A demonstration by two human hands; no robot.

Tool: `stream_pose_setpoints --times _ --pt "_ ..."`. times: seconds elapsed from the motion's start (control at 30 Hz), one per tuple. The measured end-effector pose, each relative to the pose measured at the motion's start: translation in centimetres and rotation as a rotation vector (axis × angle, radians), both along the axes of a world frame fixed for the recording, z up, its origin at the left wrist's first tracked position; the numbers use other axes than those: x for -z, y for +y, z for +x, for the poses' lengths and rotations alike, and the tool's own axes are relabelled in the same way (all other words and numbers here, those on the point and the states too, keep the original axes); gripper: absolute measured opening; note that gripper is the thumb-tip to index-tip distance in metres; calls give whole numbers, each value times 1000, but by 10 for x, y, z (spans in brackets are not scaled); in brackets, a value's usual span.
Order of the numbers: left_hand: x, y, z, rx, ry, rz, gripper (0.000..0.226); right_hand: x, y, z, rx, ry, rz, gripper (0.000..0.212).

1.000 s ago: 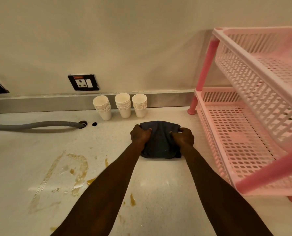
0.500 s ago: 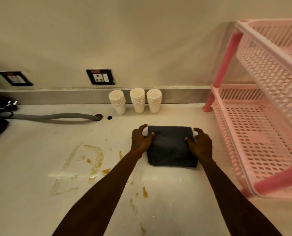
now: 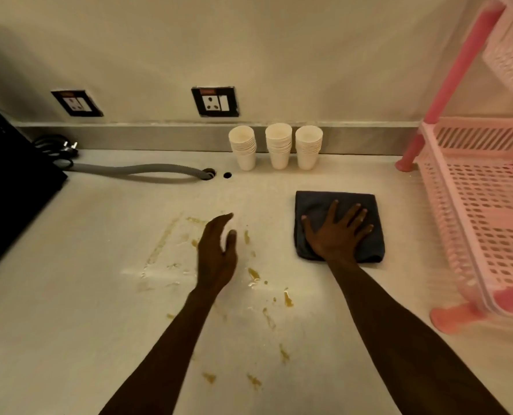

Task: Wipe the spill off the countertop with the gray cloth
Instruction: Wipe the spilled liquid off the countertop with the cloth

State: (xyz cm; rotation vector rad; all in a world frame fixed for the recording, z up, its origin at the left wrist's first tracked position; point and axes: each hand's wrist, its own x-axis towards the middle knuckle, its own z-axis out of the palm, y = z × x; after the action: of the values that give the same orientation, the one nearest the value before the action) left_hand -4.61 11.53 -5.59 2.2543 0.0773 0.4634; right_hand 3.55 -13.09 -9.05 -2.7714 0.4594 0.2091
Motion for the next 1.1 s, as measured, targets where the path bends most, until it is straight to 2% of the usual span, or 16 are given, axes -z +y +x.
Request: stream_pose_setpoints --times 0.07,0.27,0.4,0.53,0.6,0.73,0.83,1.1 --pt "8 46 -39 -98 40 107 40 3 -1 -4 -39 -9 -45 101" --pt "35 140 -150 -326 232 246 61 4 -9 -39 -117 -27 -105 91" --pt "50 170 -191 -333 324 319 73 8 -25 -81 -220 -37 -125 89" --pt "53 167 -194 -245 415 462 78 12 -34 -141 -312 -45 -151 91" --pt "50 164 -190 -243 448 451 77 14 -28 -178 -339 -59 -180 94" --pt "47 166 -193 -240 395 362 75 17 2 -249 -406 -87 -188 100" --pt "49 167 -193 -227 406 378 76 19 44 -290 -441 -109 -172 105" --pt "53 165 -190 -236 477 497 79 23 154 -308 -543 -155 -93 98"
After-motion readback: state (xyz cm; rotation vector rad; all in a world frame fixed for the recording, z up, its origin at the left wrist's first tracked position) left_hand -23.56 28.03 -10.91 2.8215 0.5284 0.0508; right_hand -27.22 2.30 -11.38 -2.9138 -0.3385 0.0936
